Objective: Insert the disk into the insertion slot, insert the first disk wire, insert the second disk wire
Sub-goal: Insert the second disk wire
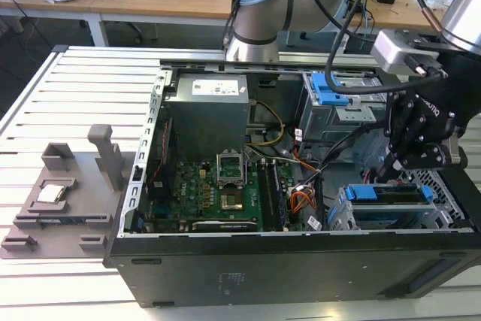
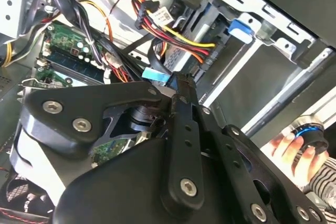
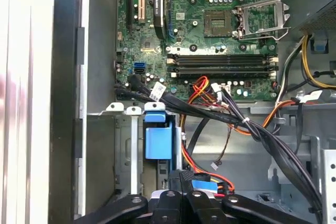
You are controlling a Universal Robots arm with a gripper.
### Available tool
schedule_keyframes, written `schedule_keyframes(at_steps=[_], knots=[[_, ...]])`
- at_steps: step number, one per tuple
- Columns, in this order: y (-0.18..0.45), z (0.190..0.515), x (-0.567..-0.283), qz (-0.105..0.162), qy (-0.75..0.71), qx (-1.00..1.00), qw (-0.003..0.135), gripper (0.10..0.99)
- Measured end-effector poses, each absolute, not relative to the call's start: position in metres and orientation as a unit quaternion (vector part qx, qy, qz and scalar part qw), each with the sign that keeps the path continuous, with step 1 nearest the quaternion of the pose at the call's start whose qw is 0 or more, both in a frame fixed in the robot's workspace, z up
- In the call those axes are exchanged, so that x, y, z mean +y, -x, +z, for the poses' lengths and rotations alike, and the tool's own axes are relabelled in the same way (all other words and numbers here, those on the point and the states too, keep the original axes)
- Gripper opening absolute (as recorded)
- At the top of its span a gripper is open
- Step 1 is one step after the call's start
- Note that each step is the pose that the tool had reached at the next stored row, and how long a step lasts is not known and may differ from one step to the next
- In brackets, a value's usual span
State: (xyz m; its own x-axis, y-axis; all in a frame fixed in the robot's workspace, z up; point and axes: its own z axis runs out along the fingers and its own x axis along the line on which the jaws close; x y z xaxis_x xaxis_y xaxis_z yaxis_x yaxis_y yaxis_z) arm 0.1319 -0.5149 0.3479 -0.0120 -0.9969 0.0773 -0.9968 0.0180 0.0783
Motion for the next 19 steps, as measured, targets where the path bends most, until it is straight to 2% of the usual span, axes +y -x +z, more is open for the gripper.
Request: schedule_keyframes(at_steps=[6, 19], knots=[[-0.132, 0.35, -0.526, 0.003, -0.7, -0.711, 0.059, 0.102], [-0.132, 0.348, -0.53, 0.004, -0.7, -0.711, 0.06, 0.102]])
